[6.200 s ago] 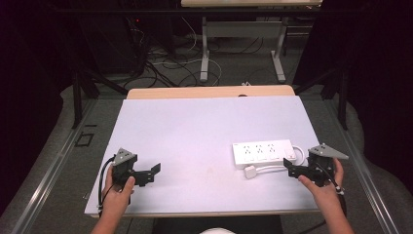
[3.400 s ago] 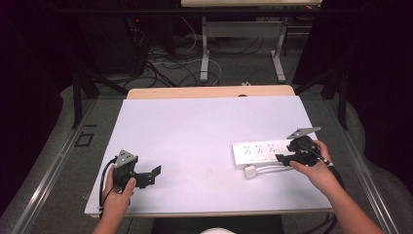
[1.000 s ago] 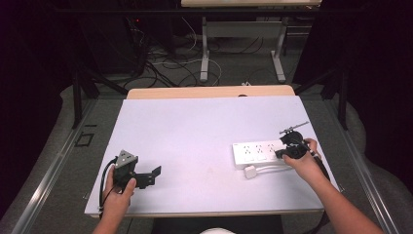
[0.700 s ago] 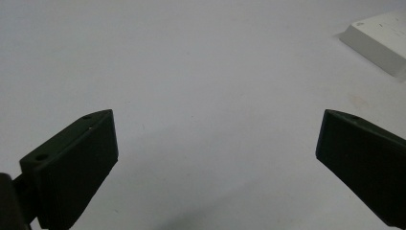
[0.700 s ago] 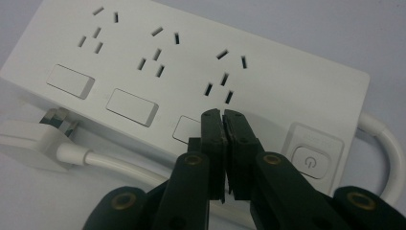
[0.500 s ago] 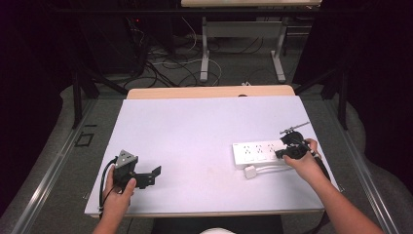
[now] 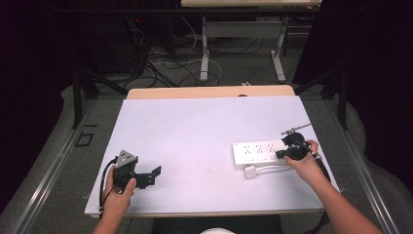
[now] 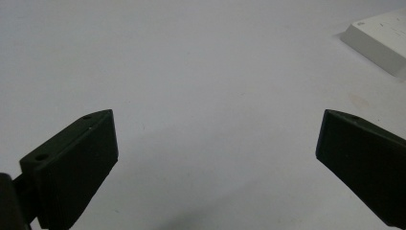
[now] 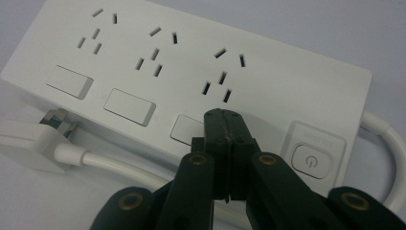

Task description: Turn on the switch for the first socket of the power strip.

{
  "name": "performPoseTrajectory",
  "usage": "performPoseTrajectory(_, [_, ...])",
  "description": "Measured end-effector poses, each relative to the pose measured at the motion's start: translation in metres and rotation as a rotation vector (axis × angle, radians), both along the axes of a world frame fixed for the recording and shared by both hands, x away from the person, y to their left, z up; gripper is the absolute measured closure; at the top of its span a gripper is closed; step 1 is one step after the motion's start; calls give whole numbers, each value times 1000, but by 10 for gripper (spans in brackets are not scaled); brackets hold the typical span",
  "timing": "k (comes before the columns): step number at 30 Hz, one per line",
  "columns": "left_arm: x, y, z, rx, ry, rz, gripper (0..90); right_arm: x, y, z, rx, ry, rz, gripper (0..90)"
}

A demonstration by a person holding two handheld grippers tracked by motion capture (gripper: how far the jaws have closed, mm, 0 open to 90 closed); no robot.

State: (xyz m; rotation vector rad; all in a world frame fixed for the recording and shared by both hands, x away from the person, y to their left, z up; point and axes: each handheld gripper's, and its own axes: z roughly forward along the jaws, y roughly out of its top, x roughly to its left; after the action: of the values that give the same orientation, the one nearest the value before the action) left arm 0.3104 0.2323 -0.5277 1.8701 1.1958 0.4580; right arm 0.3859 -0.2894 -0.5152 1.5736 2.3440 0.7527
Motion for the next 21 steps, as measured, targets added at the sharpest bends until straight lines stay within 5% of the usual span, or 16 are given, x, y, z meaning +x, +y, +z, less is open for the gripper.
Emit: performPoseTrajectory(21, [0,0,-1,-4,-2,3,4,1,-1,0,17,6,-15,837])
